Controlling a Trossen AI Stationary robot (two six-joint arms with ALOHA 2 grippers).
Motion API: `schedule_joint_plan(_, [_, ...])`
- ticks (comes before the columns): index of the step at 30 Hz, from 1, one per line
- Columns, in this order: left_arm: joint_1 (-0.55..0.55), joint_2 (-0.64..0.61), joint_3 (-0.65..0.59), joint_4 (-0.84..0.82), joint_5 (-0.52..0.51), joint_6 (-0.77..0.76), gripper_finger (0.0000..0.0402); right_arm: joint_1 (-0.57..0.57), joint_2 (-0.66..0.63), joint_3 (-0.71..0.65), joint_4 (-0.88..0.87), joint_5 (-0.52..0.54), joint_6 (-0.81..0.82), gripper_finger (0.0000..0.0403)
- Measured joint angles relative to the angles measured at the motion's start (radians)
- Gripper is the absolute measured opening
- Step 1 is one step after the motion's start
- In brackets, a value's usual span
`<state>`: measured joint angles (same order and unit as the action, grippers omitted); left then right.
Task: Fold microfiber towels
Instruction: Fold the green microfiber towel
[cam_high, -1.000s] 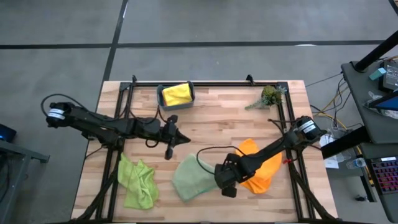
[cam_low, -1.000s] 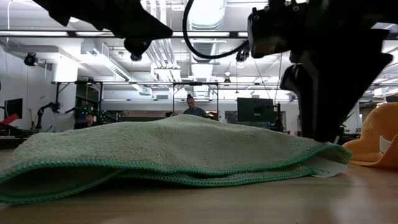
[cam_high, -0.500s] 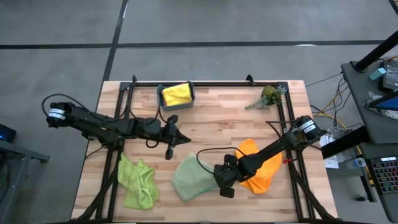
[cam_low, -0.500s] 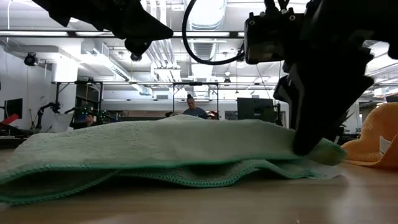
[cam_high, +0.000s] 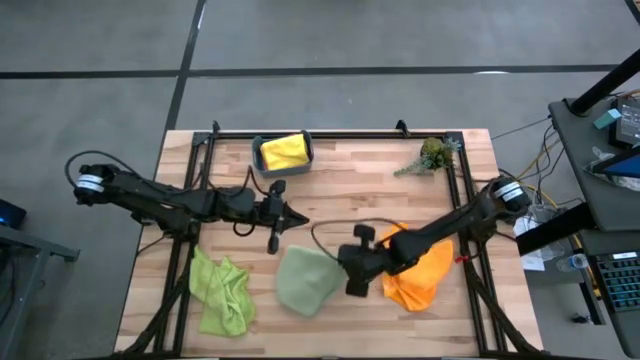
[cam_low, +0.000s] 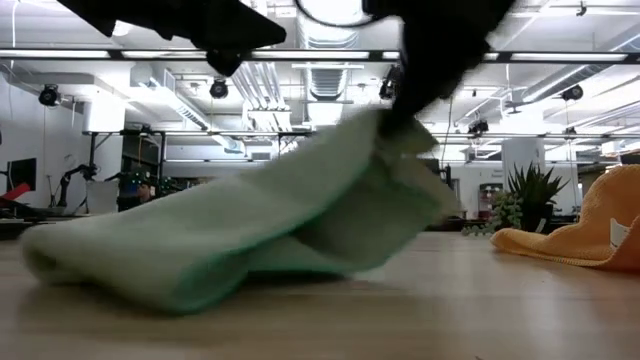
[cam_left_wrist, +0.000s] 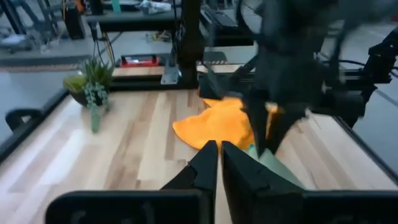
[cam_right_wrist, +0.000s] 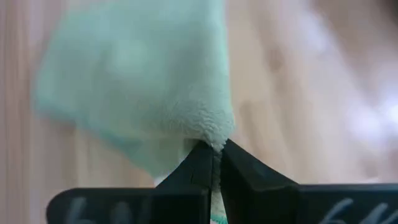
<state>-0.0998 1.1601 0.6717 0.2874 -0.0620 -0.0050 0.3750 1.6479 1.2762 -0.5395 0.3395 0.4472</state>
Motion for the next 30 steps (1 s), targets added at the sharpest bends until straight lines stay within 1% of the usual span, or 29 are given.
schedule_joint_plan(3, [0.0,-0.001,0.005,-0.001,0.001,0.022,0.0043,-0.054,-0.047,0.011,0.026,0.03,-0.022,0.0009])
schedule_joint_plan(5, [0.0,-0.002,0.005,-0.002,0.001,0.045,0.0073,-0.087,-0.064,0.011,0.091,0.032,-0.07,0.0009])
schedule_joint_plan(9, [0.001,-0.002,0.005,-0.001,-0.008,0.064,0.0141,-0.129,-0.076,0.011,0.222,0.031,-0.26,0.0009])
schedule_joint_plan(11, [0.001,-0.002,0.005,0.009,-0.048,0.063,0.0174,-0.158,-0.076,0.012,0.287,0.032,-0.262,0.0009])
schedule_joint_plan(13, [0.002,-0.002,0.005,0.029,-0.08,0.064,0.0201,-0.193,-0.076,0.02,0.335,0.06,-0.24,0.0009])
schedule_joint_plan(16, [0.002,-0.001,0.004,0.057,-0.12,0.065,0.0231,-0.238,-0.077,0.031,0.377,0.088,-0.238,0.0009])
schedule_joint_plan(19, [0.004,0.01,0.004,0.053,-0.23,0.075,0.0245,-0.264,-0.077,0.045,0.398,0.082,-0.306,0.0009])
schedule_joint_plan(21, [0.012,0.019,0.003,0.054,-0.309,0.076,0.0246,-0.28,-0.077,0.059,0.416,0.08,-0.334,0.0009])
schedule_joint_plan(22, [0.018,0.026,0.003,0.058,-0.33,0.074,0.0246,-0.286,-0.077,0.07,0.421,0.08,-0.351,0.0009])
schedule_joint_plan(27, [0.033,0.063,0.003,0.056,-0.34,0.065,0.0246,-0.291,-0.077,0.109,0.425,0.082,-0.478,0.0009])
schedule_joint_plan(30, [0.033,0.083,0.003,0.057,-0.338,0.066,0.0228,-0.289,-0.077,0.112,0.423,0.079,-0.514,0.0009])
